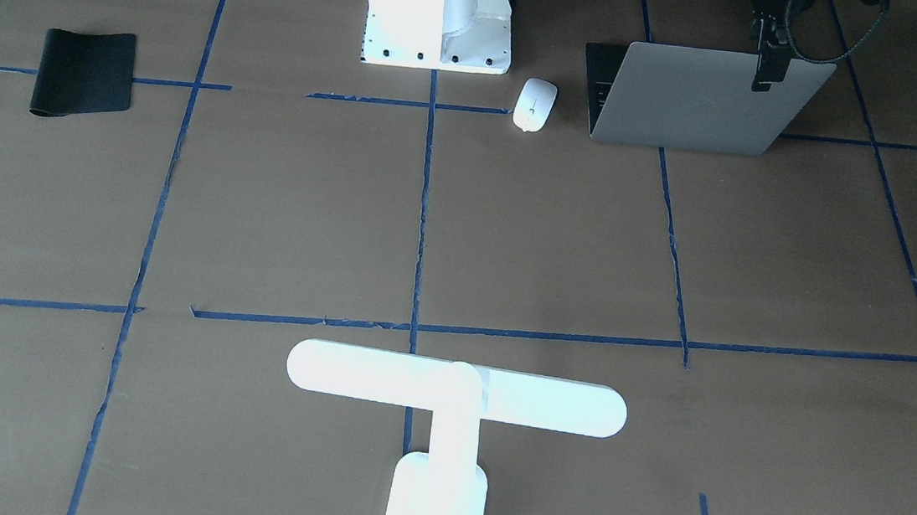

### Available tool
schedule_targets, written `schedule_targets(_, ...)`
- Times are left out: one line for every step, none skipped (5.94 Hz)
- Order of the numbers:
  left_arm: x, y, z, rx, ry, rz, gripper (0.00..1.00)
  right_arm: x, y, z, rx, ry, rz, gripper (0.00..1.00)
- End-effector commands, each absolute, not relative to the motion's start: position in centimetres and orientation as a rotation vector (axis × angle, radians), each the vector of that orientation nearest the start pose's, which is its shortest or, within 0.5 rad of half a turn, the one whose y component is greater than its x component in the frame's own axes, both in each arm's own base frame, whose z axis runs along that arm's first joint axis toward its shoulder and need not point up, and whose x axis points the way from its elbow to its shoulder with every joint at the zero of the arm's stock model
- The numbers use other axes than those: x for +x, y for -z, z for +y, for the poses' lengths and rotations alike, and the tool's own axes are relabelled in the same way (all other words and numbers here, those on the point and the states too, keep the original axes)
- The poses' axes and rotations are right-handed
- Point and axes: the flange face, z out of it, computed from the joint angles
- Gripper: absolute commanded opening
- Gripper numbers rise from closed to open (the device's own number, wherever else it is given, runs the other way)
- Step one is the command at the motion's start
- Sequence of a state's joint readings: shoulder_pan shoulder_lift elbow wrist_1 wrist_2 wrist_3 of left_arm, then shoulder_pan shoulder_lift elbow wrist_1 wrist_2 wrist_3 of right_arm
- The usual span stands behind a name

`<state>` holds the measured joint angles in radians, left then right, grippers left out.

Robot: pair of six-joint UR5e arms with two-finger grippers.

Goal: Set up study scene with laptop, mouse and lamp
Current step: 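Lower the left gripper and grasp the grey laptop's edge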

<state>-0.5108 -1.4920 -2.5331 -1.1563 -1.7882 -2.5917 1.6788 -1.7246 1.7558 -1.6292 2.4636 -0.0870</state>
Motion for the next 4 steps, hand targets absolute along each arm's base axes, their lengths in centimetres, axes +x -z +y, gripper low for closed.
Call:
schedule_targets(26.3,-32.7,-25.4,-0.369,1.477,0.405,1.0,10.2,-63.6,-41.6,0.062,-0.032,-0.891,1.0)
schedule_targets(26.9,-33.0,-24.9,-0.355,1.473,0.389,1.0,10.2,-63.6,-41.6,0.062,-0.032,-0.891,1.0)
schedule_targets(27.4,-33.1,-24.3,-0.362,1.483,0.374,1.0,10.2,-63.5,-41.7,0.063,-0.032,-0.891,1.0)
schedule_targets(28.2,-33.1,-23.4,-0.367,1.481,0.363,1.0,10.3,-63.3,-41.8,0.068,-0.031,-0.889,1.0)
